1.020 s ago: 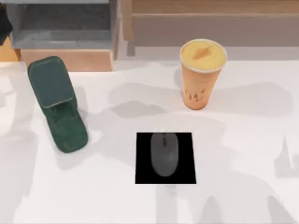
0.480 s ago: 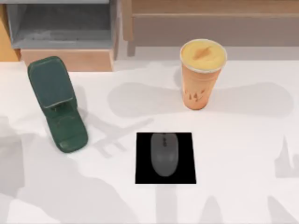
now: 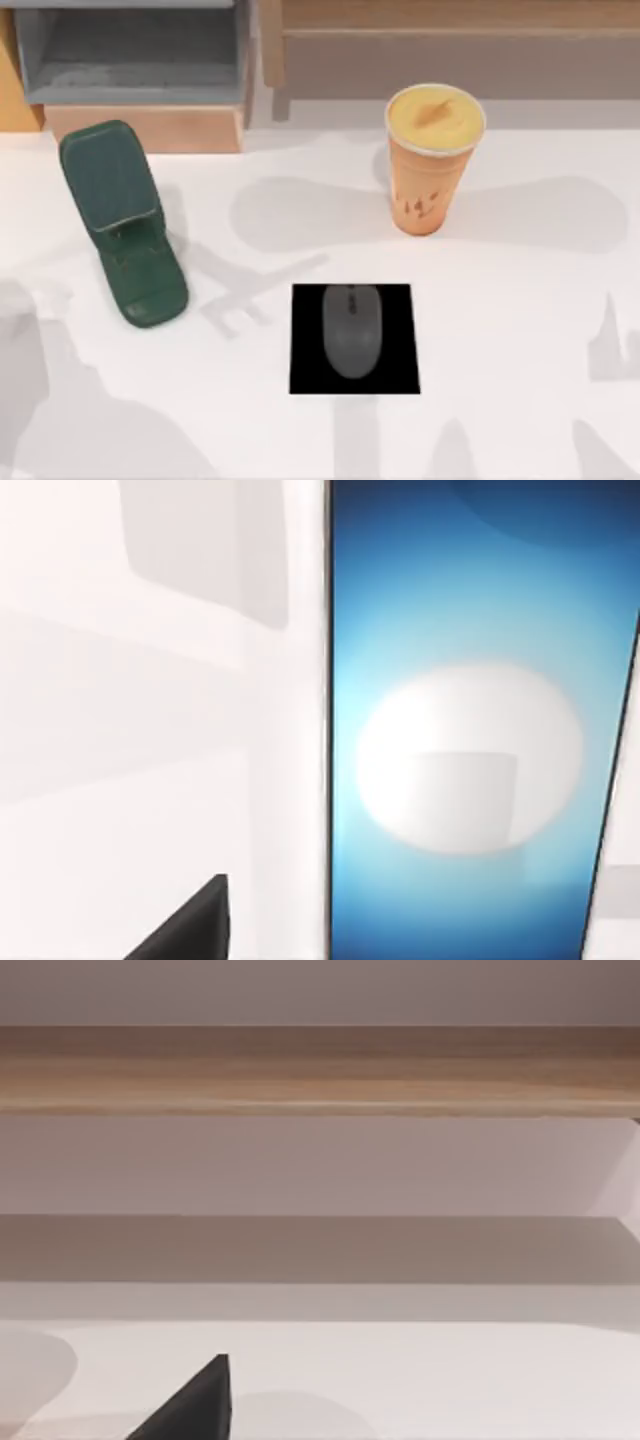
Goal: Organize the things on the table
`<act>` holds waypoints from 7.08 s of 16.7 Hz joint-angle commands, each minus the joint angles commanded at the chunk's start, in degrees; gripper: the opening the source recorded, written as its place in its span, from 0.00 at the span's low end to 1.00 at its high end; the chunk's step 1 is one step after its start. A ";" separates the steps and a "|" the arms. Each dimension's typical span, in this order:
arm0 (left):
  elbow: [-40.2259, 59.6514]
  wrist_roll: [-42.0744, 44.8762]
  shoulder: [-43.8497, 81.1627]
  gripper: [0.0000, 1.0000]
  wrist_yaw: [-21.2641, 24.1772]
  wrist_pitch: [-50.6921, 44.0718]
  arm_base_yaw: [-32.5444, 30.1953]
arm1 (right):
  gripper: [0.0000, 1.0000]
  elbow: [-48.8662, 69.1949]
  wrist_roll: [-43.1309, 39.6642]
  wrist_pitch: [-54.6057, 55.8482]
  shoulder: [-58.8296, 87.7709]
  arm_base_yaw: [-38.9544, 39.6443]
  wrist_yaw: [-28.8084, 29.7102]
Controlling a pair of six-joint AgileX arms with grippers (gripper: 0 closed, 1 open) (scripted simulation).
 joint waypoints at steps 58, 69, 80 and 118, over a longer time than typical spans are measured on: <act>-4.39 -24.11 -17.02 0.00 -21.77 8.11 -27.09 | 1.00 0.00 0.00 0.00 0.00 0.00 0.00; -7.86 -64.82 -22.48 0.00 -53.55 24.46 -71.45 | 1.00 0.00 0.00 0.00 0.00 0.00 0.00; -9.15 -65.88 -19.40 0.00 -56.83 30.57 -71.93 | 1.00 0.00 0.00 0.00 0.00 0.00 0.00; -13.54 -55.20 -13.85 1.00 -51.79 45.79 -62.97 | 1.00 0.00 0.00 0.00 0.00 0.00 0.00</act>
